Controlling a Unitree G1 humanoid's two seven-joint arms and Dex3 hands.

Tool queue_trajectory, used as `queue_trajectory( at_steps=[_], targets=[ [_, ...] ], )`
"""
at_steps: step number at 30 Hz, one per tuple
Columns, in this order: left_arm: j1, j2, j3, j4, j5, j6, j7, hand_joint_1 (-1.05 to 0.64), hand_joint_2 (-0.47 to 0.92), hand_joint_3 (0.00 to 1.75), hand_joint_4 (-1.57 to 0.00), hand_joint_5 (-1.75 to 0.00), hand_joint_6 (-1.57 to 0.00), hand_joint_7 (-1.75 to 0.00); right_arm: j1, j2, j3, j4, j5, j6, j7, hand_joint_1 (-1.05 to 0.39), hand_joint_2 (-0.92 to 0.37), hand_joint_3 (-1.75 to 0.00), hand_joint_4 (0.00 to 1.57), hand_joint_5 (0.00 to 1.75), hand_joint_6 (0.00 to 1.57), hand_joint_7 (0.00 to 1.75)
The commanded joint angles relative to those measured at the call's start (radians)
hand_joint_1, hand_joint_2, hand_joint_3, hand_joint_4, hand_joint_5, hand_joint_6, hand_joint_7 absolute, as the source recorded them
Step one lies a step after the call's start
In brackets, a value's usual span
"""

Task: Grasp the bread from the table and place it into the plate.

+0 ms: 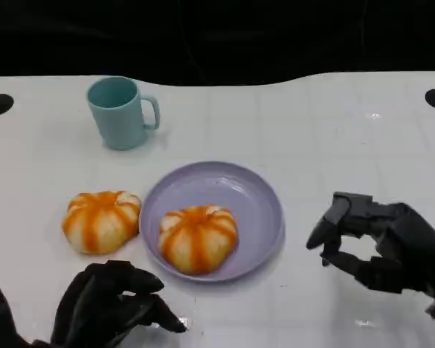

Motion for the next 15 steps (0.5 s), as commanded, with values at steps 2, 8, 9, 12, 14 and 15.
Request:
queue_trajectory(
  at_steps=[2, 8, 9, 12, 14, 15],
  targets=[
    [-0.002, 0.013, 0.006, 0.002, 0.004, -0.008, 0.003, -0.99, 0.65, 0.0, -1.57, -0.46, -1.57, -0.19, 0.103, -0.003, -0.04, -0.135, 0.057, 0.124, 0.028, -0.48, -0.92, -0.35, 0.63, 1.75, 0.51, 1.56],
    [-0.001, 0.019, 0.009, -0.004, -0.002, 0.006, 0.0, -0.99, 0.64, 0.0, -1.57, -0.46, -1.57, -0.2, 0.163, 0.025, -0.065, -0.187, 0.052, 0.192, 0.026, -0.51, -0.92, -0.35, 0.7, 1.75, 0.51, 1.72],
    [0.0, 0.02, 0.009, -0.003, 0.0, 0.001, -0.002, -0.99, 0.65, 0.0, -1.57, -0.46, -1.57, -0.19, 0.165, 0.031, -0.068, -0.184, 0.05, 0.192, 0.026, -0.5, -0.92, -0.35, 0.7, 1.75, 0.51, 1.73],
    [0.003, 0.023, 0.01, -0.006, -0.001, 0.006, -0.003, -0.99, 0.65, 0.0, -1.57, -0.46, -1.57, -0.19, 0.167, 0.049, -0.078, -0.161, 0.046, 0.191, 0.026, -0.49, -0.92, -0.35, 0.7, 1.75, 0.51, 1.74],
    [0.002, 0.026, 0.014, -0.003, -0.009, 0.01, -0.012, -0.97, 0.65, 0.0, -1.57, -0.46, -1.57, -0.18, 0.16, 0.063, -0.087, -0.135, 0.069, 0.189, 0.049, -0.48, -0.92, -0.36, 0.71, 1.75, 0.53, 1.75],
    [0.001, 0.027, 0.015, 0.001, -0.011, 0.009, -0.017, -0.97, 0.65, 0.0, -1.57, -0.46, -1.57, -0.18, 0.156, 0.068, -0.092, -0.128, 0.086, 0.202, 0.064, -0.47, -0.92, -0.36, 0.71, 1.75, 0.53, 1.75]
  ],
)
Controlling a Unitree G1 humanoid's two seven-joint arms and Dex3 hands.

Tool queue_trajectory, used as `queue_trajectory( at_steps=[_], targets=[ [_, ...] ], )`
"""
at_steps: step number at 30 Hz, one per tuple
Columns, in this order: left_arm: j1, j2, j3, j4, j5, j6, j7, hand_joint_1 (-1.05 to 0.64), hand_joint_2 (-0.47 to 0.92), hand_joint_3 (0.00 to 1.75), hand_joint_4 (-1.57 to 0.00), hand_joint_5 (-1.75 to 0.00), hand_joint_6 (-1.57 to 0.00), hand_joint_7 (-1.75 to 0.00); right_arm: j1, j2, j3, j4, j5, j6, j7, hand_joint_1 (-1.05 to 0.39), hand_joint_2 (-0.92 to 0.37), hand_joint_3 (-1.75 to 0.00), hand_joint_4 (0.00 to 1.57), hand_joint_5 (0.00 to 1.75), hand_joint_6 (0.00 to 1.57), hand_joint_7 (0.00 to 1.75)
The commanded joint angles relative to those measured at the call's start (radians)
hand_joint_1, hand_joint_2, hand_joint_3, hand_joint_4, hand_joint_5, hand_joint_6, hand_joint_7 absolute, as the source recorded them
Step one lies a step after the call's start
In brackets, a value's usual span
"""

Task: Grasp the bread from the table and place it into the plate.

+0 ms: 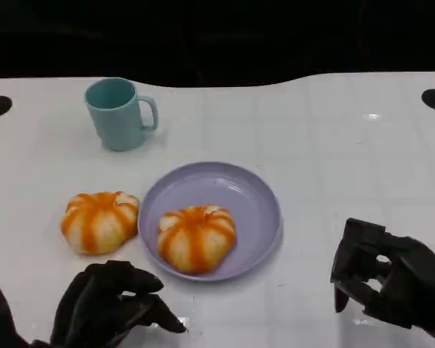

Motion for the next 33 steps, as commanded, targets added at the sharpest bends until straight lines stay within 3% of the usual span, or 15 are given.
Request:
queue_trajectory(
  at_steps=[1, 11, 33],
  targets=[
    [0.0, 0.026, 0.014, 0.005, -0.011, -0.001, -0.021, -0.96, 0.65, 0.0, -1.57, -0.45, -1.57, -0.17, -0.013, 0.017, -0.036, 0.04, 0.061, 0.022, 0.049, -0.48, -0.92, -0.36, 0.72, 1.75, 0.54, 1.75],
    [-0.006, 0.026, 0.013, 0.012, -0.016, 0.013, -0.015, -0.98, 0.62, 0.0, -1.57, -0.44, -1.57, -0.18, -0.036, 0.037, -0.066, 0.064, 0.112, 0.094, 0.12, -0.56, -0.92, -0.3, 0.77, 1.75, 0.6, 1.75],
    [-0.024, 0.03, 0.021, 0.039, -0.021, 0.0, -0.037, -0.96, 0.64, 0.0, -1.57, -0.43, -1.57, -0.15, -0.065, 0.051, -0.091, 0.095, 0.117, 0.11, 0.208, -0.52, -0.92, -0.27, 0.86, 1.75, 0.68, 1.75]
  ],
)
